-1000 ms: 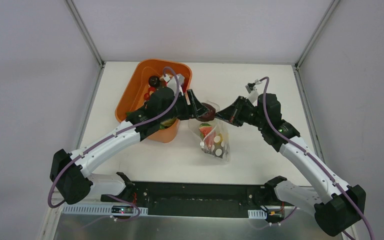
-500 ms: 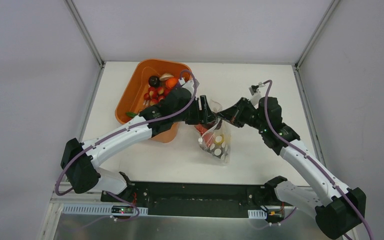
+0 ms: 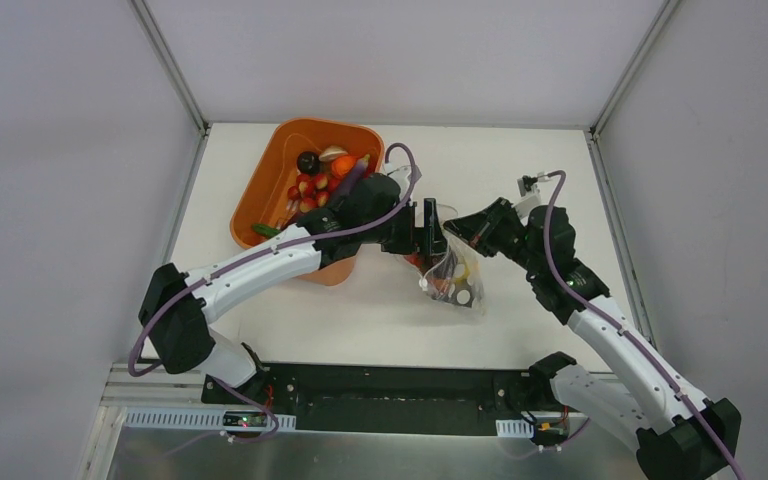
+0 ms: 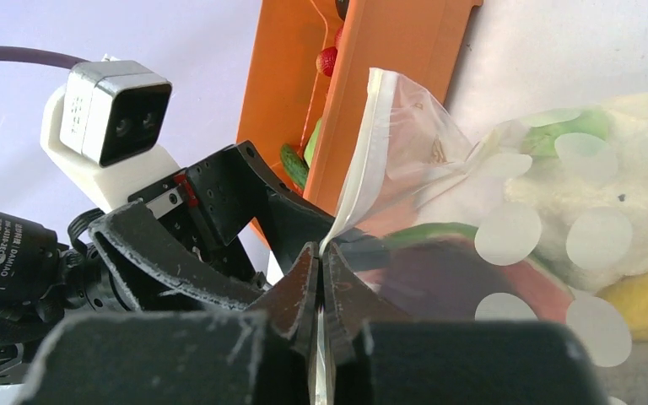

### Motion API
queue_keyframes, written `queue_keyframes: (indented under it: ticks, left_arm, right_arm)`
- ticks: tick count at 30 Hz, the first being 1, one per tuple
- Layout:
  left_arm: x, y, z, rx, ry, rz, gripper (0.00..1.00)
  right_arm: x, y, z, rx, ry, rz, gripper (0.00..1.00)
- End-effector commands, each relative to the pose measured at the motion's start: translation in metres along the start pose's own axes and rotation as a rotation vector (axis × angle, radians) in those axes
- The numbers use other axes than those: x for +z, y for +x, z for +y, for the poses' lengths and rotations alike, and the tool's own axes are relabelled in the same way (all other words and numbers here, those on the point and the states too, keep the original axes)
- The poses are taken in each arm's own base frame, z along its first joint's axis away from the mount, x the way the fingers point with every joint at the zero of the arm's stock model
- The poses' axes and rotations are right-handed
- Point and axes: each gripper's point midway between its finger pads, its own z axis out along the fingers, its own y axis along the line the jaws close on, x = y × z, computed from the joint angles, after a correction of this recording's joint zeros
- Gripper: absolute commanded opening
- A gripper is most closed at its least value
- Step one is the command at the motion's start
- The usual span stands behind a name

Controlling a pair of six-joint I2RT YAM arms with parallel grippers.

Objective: Place the food in the zip-top bag and seal the zipper
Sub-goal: Place the fake vegetable in the zipper food storage bag, then adjust the zipper food storage bag at the center of the board.

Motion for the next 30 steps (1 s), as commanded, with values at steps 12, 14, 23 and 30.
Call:
queue_keyframes:
  ticks: [12,14,23,30]
  left_arm:
    - [-0.103,-0.031,-0.036,0.162,0.069,-0.155,0.81]
    - [-0.11,-0.027,-0.015,0.169,-0.019,-0.167,0.81]
    - [-0.078,0.014,0.048,0.105,-0.23,-0.044,0.78]
    - [-0.048,0.02,0.052,0.104,-0.247,0.017,0.46]
  right_arm:
    - [-0.006,-0.017,0.015,-0.025,-0.044,-0.087,0.02]
    - [-0.006,-0.017,0.015,-0.028,-0.048,-0.084,0.02]
    - [-0.003,-0.005,0.027,-0.063,-0.092,0.013,0.01]
    - [-0.004,-0.003,0.029,-0.078,-0.103,0.029,0.01]
